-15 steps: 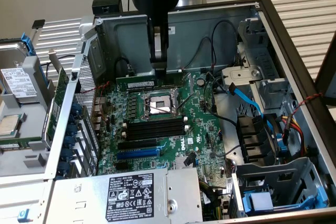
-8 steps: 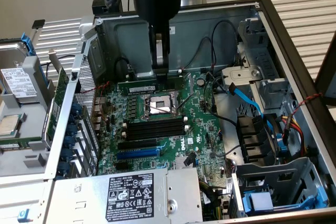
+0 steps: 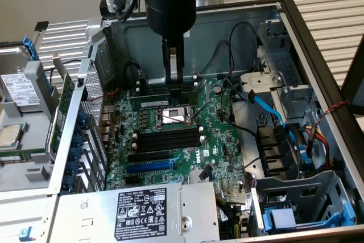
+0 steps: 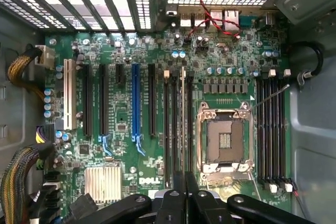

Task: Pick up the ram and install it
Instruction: 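Insert the ram into the slot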

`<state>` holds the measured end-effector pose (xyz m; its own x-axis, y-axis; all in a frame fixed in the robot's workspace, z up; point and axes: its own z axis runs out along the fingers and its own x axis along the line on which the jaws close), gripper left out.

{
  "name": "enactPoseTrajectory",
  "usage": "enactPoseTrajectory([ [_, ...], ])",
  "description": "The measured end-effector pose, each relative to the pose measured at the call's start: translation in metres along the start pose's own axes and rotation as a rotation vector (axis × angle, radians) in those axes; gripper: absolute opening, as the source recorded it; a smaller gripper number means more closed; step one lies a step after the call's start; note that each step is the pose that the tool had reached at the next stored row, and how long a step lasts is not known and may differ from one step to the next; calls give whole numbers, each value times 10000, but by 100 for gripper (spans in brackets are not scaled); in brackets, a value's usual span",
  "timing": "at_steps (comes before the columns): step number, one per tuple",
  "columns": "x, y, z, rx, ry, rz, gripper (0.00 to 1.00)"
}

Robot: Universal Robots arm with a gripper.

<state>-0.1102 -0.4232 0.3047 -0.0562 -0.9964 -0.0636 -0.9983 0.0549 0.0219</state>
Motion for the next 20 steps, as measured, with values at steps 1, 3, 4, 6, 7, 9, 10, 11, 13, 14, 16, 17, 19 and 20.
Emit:
enactPoseTrajectory([
  [1,1,0,15,-4,0,-3,12],
  [3,2,-1,38,-15,4,-10,12],
  [4,3,-2,48,-20,7,-17,12],
  [6,4,-3,65,-26,13,-37,12],
  [7,5,-5,72,-29,14,-53,12],
  [9,9,-8,85,-33,15,-88,12],
  [10,11,-10,92,-36,16,-105,12],
  [11,15,-12,100,-42,17,-119,12],
  [13,22,-13,123,-48,18,-130,12],
  [14,24,-14,140,-50,18,-134,12],
  [16,26,-16,175,-52,18,-141,12],
  [17,27,-19,193,-52,18,-144,12],
  [19,29,-21,229,-53,26,-144,12],
  [20,30,-22,245,-52,34,-143,12],
])
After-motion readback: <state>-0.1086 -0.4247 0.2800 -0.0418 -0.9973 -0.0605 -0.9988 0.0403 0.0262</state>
